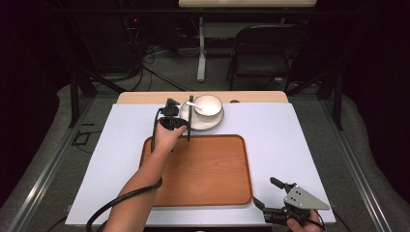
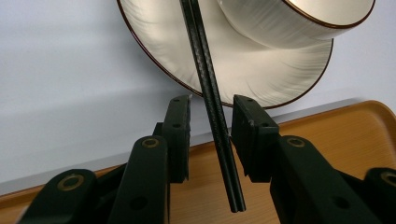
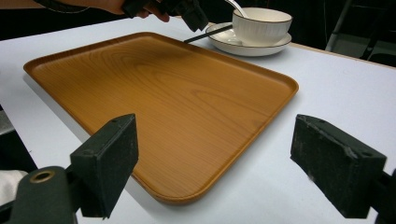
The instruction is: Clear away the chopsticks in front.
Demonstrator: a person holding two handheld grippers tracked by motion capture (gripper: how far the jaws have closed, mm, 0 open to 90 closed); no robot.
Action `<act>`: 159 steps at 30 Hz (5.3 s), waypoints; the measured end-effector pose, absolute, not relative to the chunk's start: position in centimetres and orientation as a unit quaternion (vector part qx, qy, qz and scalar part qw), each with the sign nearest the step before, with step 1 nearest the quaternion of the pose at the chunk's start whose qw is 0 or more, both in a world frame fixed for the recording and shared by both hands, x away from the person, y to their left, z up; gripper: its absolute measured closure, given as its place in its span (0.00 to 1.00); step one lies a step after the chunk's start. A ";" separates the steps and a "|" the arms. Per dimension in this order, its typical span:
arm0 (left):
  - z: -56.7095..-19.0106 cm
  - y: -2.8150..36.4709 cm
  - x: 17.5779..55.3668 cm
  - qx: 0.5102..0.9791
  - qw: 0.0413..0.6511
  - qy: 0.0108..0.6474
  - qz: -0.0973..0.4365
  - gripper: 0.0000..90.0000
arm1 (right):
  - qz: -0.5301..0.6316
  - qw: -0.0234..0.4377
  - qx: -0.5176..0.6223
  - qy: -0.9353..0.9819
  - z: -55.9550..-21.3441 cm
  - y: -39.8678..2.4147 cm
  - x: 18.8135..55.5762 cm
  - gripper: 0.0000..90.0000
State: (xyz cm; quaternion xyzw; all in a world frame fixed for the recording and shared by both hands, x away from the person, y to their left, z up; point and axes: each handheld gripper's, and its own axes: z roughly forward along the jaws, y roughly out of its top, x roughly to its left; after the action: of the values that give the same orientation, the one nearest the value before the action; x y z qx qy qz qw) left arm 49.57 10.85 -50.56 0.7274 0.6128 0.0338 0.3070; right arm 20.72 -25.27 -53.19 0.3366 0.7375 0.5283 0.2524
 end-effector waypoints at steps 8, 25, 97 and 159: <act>-51.2 10.8 49.6 0.727 0.303 0.615 0.031 0.77 | 0.529 0.251 0.336 0.738 -53.2 -25.3 20.7 0.16; -51.5 11.0 50.6 0.719 0.260 0.644 -0.001 0.84 | 0.529 0.252 0.335 0.738 -53.2 -25.2 20.7 0.16; -50.4 21.6 34.0 0.728 0.301 0.614 -0.050 0.96 | 0.526 0.252 0.336 0.739 -53.2 -25.1 20.7 0.16; -53.4 20.3 29.3 0.718 0.284 0.634 0.028 0.84 | 0.526 0.253 0.335 0.739 -53.2 -25.1 20.7 0.16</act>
State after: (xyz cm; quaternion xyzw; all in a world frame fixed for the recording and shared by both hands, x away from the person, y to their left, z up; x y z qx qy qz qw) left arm 29.33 20.34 -53.38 0.7184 0.6344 0.0280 0.2840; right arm 20.72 -25.06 -53.17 0.3352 0.7395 0.5260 0.2532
